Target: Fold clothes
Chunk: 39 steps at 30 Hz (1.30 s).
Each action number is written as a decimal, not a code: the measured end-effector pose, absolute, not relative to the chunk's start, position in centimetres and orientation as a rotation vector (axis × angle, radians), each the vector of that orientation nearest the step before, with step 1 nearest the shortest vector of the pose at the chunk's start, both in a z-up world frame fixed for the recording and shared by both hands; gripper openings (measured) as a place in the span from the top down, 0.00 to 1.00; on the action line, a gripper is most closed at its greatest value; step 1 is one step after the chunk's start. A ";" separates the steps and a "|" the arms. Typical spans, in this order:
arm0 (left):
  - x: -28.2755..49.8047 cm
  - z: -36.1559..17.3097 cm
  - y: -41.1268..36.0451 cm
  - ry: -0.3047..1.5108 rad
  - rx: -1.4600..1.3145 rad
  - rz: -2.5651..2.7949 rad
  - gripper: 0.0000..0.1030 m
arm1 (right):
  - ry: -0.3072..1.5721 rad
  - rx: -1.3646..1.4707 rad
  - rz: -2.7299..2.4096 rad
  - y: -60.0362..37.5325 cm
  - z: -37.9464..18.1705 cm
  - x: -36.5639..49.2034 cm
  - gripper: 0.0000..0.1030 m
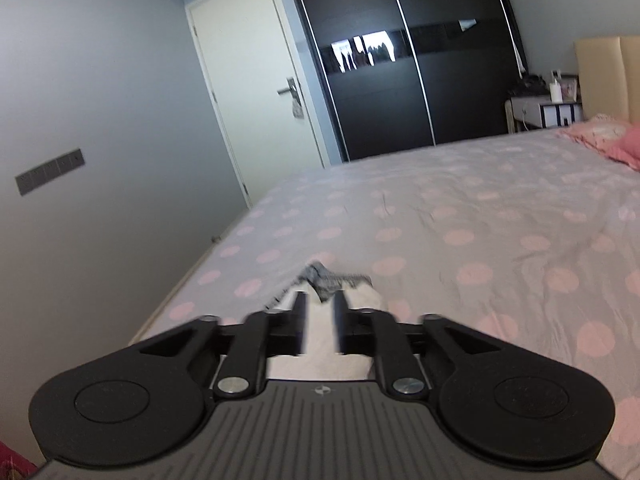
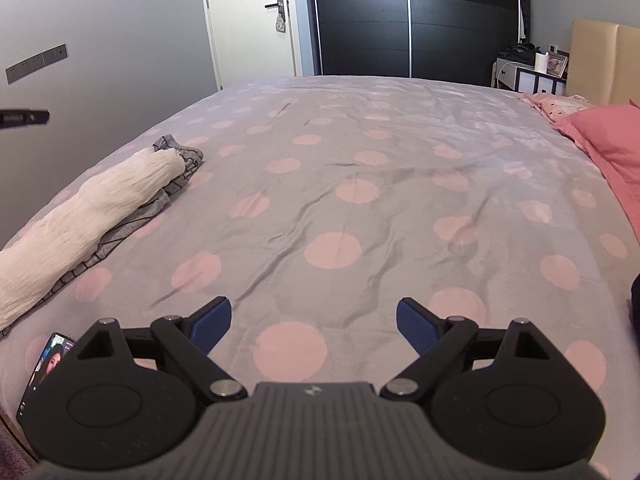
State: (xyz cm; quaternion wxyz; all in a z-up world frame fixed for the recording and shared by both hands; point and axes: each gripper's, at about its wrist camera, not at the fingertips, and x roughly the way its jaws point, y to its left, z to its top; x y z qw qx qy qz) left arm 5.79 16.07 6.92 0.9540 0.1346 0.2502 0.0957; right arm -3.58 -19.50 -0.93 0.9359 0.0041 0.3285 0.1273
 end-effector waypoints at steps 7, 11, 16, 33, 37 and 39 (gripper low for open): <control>7.1 0.5 19.9 0.711 0.330 0.340 0.47 | 0.686 0.056 0.233 -21.7 -1.1 -4.2 0.11; 7.4 -3.7 23.7 0.805 0.312 0.442 0.47 | 0.711 0.062 0.221 -22.0 -1.6 -4.0 0.11; 7.3 -7.7 27.7 0.867 0.279 0.553 0.40 | 0.733 0.034 0.232 -20.9 -2.3 -3.5 0.11; 5.0 2.3 27.9 0.476 0.131 0.610 1.00 | 0.792 -0.038 0.298 -17.2 -4.0 -1.9 0.11; 3.9 5.8 27.4 0.369 0.069 0.585 1.00 | 0.786 -0.043 0.314 -16.9 -3.7 -2.1 0.11; 3.3 6.9 26.9 0.335 0.051 0.546 1.00 | 0.782 -0.043 0.319 -16.8 -3.6 -2.3 0.11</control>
